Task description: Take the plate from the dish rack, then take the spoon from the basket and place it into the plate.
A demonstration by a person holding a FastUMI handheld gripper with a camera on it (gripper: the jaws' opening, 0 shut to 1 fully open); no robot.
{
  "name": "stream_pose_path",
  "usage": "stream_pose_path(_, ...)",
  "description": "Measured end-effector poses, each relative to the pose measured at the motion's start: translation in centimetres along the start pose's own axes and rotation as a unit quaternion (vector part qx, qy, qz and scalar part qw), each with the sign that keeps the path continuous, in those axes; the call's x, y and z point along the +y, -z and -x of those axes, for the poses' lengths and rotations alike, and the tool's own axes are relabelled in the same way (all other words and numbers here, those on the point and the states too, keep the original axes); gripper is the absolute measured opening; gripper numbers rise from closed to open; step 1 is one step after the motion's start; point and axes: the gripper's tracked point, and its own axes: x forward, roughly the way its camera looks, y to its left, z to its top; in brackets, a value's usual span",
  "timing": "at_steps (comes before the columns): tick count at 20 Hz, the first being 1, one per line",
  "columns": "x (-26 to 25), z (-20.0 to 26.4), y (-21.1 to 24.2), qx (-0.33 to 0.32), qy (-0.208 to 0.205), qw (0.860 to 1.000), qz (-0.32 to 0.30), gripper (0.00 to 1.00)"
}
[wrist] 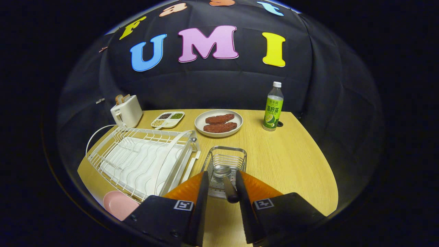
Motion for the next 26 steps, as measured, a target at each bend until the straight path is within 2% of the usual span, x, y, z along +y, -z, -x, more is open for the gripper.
stream_pose_path(3, -0.4, -0.6, 0.0, 0.001, 0.011, 1.000, -0.011, 0.48)
stream_pose_path(5, -0.8, -0.8, 0.1, 0.000, 0.019, 1.000, -0.010, 0.21)
stream_pose_path(9, -0.4, -0.6, -0.1, 0.000, 0.019, 1.000, 0.000, 0.15)
stream_pose_path(13, -1.3, 0.5, -2.0, -0.014, 0.039, 0.999, -0.011, 0.13)
stream_pose_path(20, -0.9, 3.7, -6.7, -0.040, 0.030, 0.999, -0.001, 0.13)
stream_pose_path(26, 4.8, 10.4, -10.3, -0.062, -0.024, 0.998, 0.007, 0.13)
